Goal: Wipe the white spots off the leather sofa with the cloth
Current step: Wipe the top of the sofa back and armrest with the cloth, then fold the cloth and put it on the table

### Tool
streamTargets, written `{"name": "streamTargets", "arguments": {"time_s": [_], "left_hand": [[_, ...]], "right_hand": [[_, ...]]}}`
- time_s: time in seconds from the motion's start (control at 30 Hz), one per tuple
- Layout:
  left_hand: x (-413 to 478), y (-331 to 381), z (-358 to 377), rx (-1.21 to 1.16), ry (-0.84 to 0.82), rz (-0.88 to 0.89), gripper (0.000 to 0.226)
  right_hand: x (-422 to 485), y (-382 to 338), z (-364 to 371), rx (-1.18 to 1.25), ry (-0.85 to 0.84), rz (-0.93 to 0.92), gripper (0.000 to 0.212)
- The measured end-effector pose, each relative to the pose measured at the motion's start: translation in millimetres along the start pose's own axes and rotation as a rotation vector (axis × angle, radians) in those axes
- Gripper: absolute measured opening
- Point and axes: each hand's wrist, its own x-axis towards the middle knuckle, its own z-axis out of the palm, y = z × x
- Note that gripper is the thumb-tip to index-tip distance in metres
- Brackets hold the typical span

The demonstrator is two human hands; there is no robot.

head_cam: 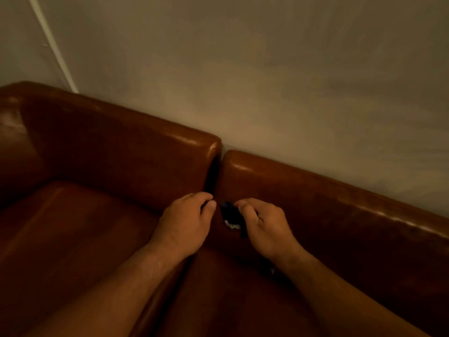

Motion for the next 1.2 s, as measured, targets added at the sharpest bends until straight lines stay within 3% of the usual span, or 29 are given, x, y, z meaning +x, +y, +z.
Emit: {"name": "streamTargets", "arguments": {"time_s": [0.23,0.37,0.47,0.53,0.7,0.97,1.2], "left_hand": [[-53.4,1.2,-67.6,-0.164,0.051,-0.214,0.033],[-91.3,-23.4,-107.9,-0.213,0.14,-0.356,0.016],[-122.5,-55.0,-140.5,-0.293,0.236,-0.458,0.005],[-148.6,-87.9,-174.6,-0.285,0.344,-0.489,0.01],[-181.5,-138.0,-233.6,-0.234,0.457,-0.459,0.016],[-248.2,-254.5,-354.3,-0.209,0.53,-0.446,0.019],[-315.1,-347.1,-454.4,-0.646,0.565,-0.562,0.009]], "right_hand": [[-35.1,-69.1,17.6,-0.008,-0.14,-0.162,0.029],[-55.9,-121.7,50.4,0.064,-0.234,-0.227,0.022],[-74.0,-159.9,88.9,0.163,-0.325,-0.19,0.022],[-87.1,-195.0,129.3,0.248,-0.436,-0.153,0.028],[-98.3,-258.7,197.7,0.334,-0.609,-0.072,0.042],[-132.3,-383.3,320.5,0.324,-0.622,-0.157,0.021],[-157.1,-493.0,425.3,0.432,-0.641,-0.215,0.007]]}}
